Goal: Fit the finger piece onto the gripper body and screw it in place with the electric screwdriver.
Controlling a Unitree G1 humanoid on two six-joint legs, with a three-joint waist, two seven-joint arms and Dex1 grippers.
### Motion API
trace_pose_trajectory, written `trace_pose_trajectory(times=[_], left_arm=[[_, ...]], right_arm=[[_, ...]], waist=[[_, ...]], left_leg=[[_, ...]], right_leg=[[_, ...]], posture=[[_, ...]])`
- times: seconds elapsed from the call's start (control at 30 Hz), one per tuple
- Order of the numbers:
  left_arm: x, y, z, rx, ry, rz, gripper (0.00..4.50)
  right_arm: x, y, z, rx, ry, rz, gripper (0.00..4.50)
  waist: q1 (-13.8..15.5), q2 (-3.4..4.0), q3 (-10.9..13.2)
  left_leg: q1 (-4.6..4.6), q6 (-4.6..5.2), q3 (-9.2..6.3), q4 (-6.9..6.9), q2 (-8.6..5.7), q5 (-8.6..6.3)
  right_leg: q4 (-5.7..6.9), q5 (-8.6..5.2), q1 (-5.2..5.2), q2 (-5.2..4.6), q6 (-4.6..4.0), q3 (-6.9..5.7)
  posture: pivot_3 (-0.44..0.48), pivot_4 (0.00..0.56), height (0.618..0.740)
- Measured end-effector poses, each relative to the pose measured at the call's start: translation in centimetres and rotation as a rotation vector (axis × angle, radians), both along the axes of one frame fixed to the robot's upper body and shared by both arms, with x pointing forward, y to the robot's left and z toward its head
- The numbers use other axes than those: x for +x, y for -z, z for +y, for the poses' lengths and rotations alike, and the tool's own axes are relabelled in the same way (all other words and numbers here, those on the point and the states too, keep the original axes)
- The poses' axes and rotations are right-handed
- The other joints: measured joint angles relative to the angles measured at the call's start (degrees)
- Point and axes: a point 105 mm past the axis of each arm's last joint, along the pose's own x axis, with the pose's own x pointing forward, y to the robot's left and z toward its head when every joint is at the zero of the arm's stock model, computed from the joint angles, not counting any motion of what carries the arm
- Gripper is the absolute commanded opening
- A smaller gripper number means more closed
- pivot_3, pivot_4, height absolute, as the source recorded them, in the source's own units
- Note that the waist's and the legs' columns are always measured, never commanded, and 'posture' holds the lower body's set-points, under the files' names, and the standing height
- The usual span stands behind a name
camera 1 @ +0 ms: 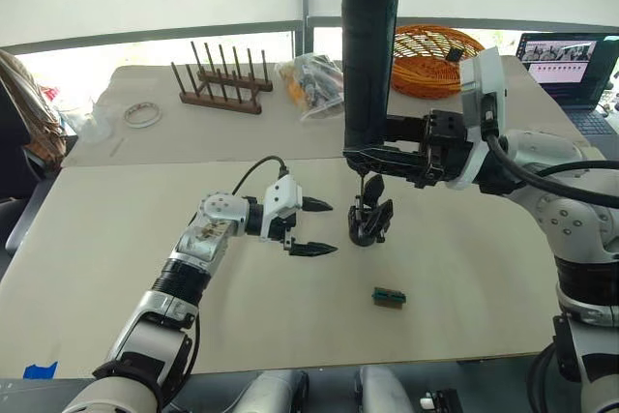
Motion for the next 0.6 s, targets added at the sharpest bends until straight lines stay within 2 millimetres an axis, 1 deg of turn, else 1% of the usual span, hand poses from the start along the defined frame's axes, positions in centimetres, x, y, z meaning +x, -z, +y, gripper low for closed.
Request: trace_pose_trajectory(times=[0.13, 0.23, 0.37, 0.6], left_arm=[[0.27, 0.47, -0.26, -0.002, -0.004, 0.001, 4.50], [0.62, 0.43, -0.50, 0.002, -0.006, -0.013, 4.50], [0.69, 0.72, -0.80, 0.007, -0.002, -0.021, 4.50], [0.59, 0.66, -1.05, -0.001, 0.010, -0.035, 4.50]], right_arm=[[0.25, 0.17, 0.00, -0.007, -0.003, 0.001, 1.91], [0.31, 0.34, 0.17, -0.009, -0.006, 0.006, 1.91], [0.29, 0.54, 0.26, -0.016, -0.012, 0.016, 1.91], [0.30, 0.87, 0.18, -0.035, -0.013, 0.019, 1.91]], waist=[[0.00, 0.00, 0.00], [0.03, 0.00, 0.00], [-0.02, 0.00, 0.00], [-0.02, 0.00, 0.00]], left_leg=[[-0.03, 0.00, 0.00, 0.02, 0.01, 0.00], [-0.06, 0.00, 0.00, 0.04, 0.01, 0.00], [-0.07, 0.00, 0.00, 0.04, 0.00, 0.00], [-0.08, 0.00, 0.00, 0.05, 0.01, 0.00]], right_leg=[[0.01, 0.00, -0.02, -0.01, 0.00, 0.00], [0.01, 0.00, -0.03, -0.02, 0.00, 0.00], [0.03, 0.00, -0.05, -0.02, 0.00, 0.00], [0.04, 0.00, -0.07, -0.03, 0.00, 0.01]], posture=[[0.000, 0.150, 0.740], [0.000, 0.150, 0.740], [0.000, 0.150, 0.740], [0.000, 0.150, 0.740]])
